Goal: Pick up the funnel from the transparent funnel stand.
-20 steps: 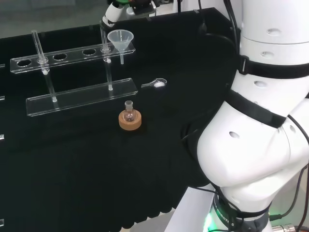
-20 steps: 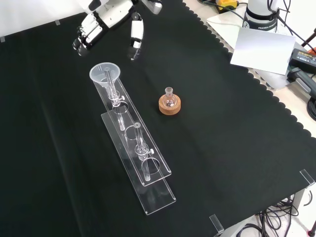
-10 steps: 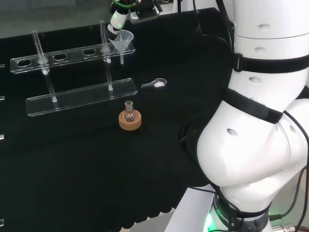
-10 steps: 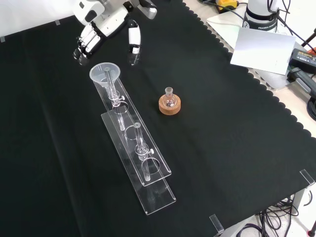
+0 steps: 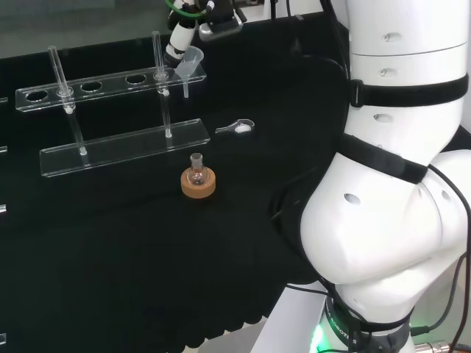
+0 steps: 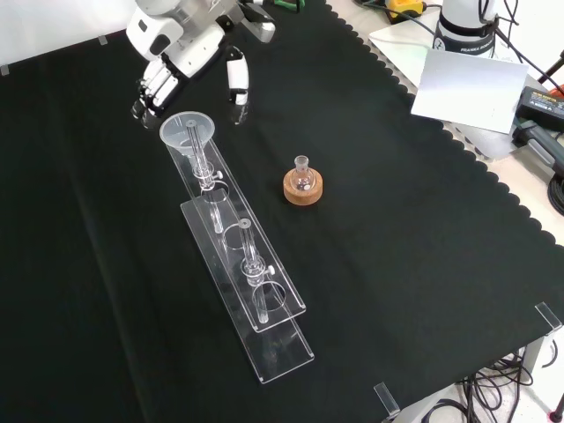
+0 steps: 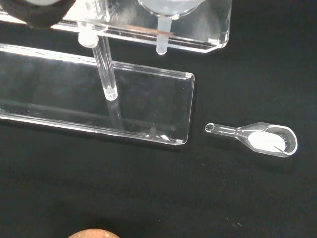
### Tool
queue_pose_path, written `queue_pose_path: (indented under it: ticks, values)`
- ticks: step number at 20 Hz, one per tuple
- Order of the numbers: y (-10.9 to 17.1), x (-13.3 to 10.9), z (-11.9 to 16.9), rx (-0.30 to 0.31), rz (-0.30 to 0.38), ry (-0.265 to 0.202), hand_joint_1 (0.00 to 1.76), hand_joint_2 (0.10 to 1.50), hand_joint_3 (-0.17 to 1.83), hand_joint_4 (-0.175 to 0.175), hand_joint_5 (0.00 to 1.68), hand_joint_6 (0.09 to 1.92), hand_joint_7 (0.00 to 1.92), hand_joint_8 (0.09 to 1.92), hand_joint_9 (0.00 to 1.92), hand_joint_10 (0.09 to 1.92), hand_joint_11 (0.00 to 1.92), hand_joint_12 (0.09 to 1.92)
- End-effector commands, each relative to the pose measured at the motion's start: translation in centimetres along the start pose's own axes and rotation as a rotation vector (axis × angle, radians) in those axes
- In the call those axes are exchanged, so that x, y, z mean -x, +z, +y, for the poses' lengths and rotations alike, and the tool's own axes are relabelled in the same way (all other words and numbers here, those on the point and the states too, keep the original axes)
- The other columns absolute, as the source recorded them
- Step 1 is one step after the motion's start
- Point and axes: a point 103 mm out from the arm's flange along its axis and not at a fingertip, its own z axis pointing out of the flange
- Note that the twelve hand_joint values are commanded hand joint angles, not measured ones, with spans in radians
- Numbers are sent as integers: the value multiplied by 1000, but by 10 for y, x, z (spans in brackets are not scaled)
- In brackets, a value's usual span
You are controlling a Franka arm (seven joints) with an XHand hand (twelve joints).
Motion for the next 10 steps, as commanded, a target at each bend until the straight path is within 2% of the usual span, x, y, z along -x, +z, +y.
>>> queue_pose_path:
  ticks: [1, 10]
  values:
    - [5, -2, 6, -1, -26, -7, 719, 679, 304, 41, 80, 87, 4, 184, 1, 900, 299, 1533]
    - [7, -5, 14, 3, -42, -7, 751, 657, 360, 35, 113, 87, 0, 325, 38, 905, 328, 1520]
